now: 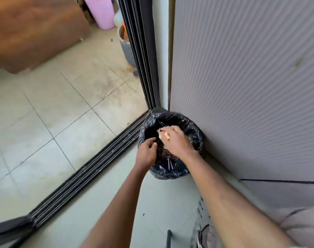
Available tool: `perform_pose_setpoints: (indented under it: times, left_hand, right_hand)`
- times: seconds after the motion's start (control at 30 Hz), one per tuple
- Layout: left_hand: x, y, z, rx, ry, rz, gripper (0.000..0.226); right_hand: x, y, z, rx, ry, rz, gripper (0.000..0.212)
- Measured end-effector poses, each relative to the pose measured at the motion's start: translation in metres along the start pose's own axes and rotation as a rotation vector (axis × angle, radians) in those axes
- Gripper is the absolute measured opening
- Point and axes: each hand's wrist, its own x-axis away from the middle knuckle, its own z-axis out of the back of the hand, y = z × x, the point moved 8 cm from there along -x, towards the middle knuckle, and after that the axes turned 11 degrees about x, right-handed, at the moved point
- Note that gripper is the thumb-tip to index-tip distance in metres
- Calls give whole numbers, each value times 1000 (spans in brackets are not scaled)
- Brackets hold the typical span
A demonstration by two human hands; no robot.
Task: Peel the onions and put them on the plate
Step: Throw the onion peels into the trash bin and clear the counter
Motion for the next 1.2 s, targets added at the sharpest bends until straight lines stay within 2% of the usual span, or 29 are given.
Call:
perform_pose_setpoints:
  times: [0.07, 0.13, 0.23, 0.3, 0.43, 0.5, 0.57, 0.67, 0.7, 0.73, 0.8, 0.83, 0.93, 0.97, 1.03, 1.1, 1.2]
  left_hand:
    - [-7, -18, -2, 40, 21, 50, 37]
    - [-12, -26, -7, 72, 31, 86, 36]
    - [-17, -30, -15, 89, 51, 94, 34]
    - [-18, -21, -18, 45, 38, 58, 35]
    - [-21, -1, -16, 27, 61, -28, 32]
    - [-21, 3, -13, 29, 62, -39, 32]
    - [-22, 7, -12, 15, 60, -54, 31]
    - [-19, 13, -5, -76, 108, -117, 21]
    - [-19, 15, -2, -117, 131, -141, 13]
    - [-18, 17, 0, -155, 143, -157, 8]
    - [-18, 21, 0, -222, 119, -197, 14]
    - [-18, 22, -2, -258, 85, -218, 20]
    - [-15, 28, -5, -353, 41, -238, 26]
    - [-13, 30, -3, -371, 53, -234, 23]
    - [-11, 34, -1, -401, 50, -230, 34]
    - [-6, 38, -2, -457, 18, -242, 53]
    - [0, 46, 4, -411, -1, -219, 52]
  right_hand:
    - [-2, 10, -20, -20, -125, -19, 45]
    - [-2, 27, -29, -46, -157, -59, 46]
    - [-3, 40, -18, 19, -21, -62, 26]
    - [-1, 39, -6, 53, 84, -65, 20]
    - [1, 28, -2, 75, 90, -45, 14]
    - [2, 20, -8, 92, 53, -5, 30]
    - [4, 16, -6, 263, 95, 15, 44]
    - [7, 6, 5, 410, 195, 64, 24]
    - [6, 4, 5, 389, 175, 77, 18]
    - [5, 3, 2, 366, 139, 81, 24]
    - [5, 1, -1, 354, 79, 94, 42]
    - [5, 1, 1, 366, 81, 78, 43]
    - [5, 5, 9, 315, 53, 15, 22]
    - [5, 7, 10, 283, 33, 12, 25]
    - [8, 7, 12, 235, -31, 28, 53]
    - [12, 8, 16, 257, -63, -3, 64]
    - [16, 8, 32, 182, 12, -57, 40]
